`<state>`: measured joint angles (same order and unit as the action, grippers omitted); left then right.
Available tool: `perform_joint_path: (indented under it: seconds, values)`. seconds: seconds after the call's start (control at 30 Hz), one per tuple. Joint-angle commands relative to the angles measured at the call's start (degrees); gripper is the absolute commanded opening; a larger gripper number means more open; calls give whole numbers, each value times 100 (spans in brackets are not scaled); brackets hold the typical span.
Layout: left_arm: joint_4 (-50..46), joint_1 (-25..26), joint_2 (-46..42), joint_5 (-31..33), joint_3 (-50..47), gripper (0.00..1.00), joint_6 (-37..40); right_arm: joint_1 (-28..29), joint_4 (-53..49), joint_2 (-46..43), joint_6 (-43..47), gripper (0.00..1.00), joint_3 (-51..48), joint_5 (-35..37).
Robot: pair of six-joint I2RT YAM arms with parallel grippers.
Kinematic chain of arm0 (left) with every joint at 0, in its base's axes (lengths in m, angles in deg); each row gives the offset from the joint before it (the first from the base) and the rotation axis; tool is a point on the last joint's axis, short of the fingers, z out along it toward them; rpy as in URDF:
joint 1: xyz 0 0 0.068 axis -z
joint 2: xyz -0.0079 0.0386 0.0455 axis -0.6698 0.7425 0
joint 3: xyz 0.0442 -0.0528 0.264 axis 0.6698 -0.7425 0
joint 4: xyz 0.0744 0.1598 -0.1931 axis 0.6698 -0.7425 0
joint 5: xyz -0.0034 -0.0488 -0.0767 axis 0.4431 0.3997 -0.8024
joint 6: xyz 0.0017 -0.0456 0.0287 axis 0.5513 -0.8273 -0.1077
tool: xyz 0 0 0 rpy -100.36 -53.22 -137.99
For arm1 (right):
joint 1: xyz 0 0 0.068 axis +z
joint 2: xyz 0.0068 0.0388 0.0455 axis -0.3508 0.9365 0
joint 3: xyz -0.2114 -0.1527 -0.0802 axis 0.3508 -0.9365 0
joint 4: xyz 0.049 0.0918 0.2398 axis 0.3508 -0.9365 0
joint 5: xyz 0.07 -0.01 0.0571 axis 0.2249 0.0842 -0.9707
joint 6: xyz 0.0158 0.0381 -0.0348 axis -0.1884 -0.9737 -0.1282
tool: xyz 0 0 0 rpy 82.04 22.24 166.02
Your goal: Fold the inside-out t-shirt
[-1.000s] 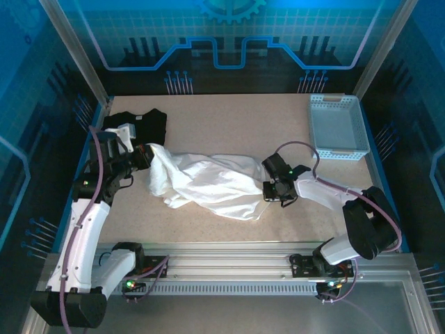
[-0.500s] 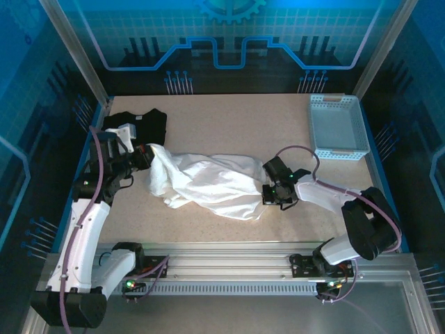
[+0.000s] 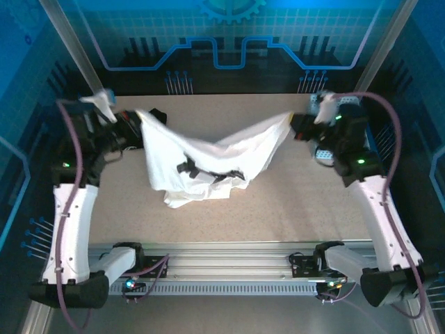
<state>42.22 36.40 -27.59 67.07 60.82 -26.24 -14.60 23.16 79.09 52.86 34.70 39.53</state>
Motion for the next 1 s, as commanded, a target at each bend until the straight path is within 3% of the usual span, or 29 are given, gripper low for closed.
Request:
perform_joint_path:
  seconds: [0.0, 0.1, 0.23, 0.3, 0.5, 0.63, 0.73, 0.97]
  values:
    - [-79, -498, 228, -276, 1605, 0, -625, -712, -207, -160, 4, 0, 979, -906]
    - [-410, -737, 783, -409, 3073, 0, -766, -1170, -332, -90, -135, 0, 1712, -1178]
    - [-977, -797, 1620, -455, 4706, 0, -618, -1235, -613, 84, -7, 0, 2395, -1062]
    - [-1015, -797, 1740, -419, 4743, 0, -503, -1235, -617, 150, -9, 0, 2413, -1070]
    - [-337, -625, 1557, -148, 3113, 0, -167, -752, -305, 515, 24, 0, 1808, -888]
    - [-638, -223, 2137, 111, 3592, 0, 220, -324, -488, 1075, 257, 0, 2184, -553]
    - [-758, -182, 2327, 151, 3963, 0, 281, -327, -783, 1303, 382, 0, 2535, -245]
    - [-788, -242, 1843, 574, 4301, 0, 499, -495, -1261, 922, 673, 0, 2924, -25]
